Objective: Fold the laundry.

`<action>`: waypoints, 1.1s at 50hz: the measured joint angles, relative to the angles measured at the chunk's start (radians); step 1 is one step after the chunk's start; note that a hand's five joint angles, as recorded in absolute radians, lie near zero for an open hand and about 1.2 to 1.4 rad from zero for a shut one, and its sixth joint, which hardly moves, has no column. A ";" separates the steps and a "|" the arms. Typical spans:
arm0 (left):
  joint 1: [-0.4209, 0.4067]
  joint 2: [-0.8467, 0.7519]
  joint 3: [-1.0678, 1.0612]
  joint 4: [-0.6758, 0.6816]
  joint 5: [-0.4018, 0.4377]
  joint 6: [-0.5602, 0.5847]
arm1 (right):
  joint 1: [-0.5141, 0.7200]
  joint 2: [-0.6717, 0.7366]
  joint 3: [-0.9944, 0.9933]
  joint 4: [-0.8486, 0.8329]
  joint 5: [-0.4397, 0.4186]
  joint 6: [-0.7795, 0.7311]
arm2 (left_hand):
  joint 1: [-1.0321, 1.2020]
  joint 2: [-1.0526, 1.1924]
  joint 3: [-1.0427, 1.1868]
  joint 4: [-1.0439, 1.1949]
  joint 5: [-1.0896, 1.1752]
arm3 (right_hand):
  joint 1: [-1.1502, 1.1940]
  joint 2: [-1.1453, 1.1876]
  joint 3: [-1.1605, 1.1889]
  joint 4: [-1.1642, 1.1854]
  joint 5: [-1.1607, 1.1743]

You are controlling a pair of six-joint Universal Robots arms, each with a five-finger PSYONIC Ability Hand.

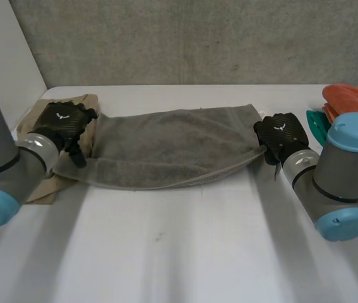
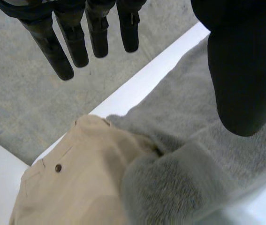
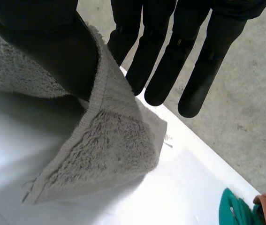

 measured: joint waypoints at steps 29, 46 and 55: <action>0.139 -0.170 -0.046 0.072 0.164 0.217 | 0.024 -0.007 -0.026 0.051 -0.008 -0.001 | 0.608 0.596 0.599 0.575 0.567 | 0.000 0.000 0.000 0.000 0.000; 0.144 0.073 -0.054 -0.105 0.130 0.205 | -0.105 -0.244 0.014 0.339 -0.022 -0.350 | 0.856 0.885 0.891 0.892 0.848 | 0.000 0.000 0.000 0.000 0.000; 0.162 0.454 0.081 -0.371 0.163 0.089 | -0.165 -0.488 -0.115 0.451 -0.059 -0.450 | 0.856 0.890 0.892 0.892 0.848 | 0.000 0.000 0.000 0.000 0.002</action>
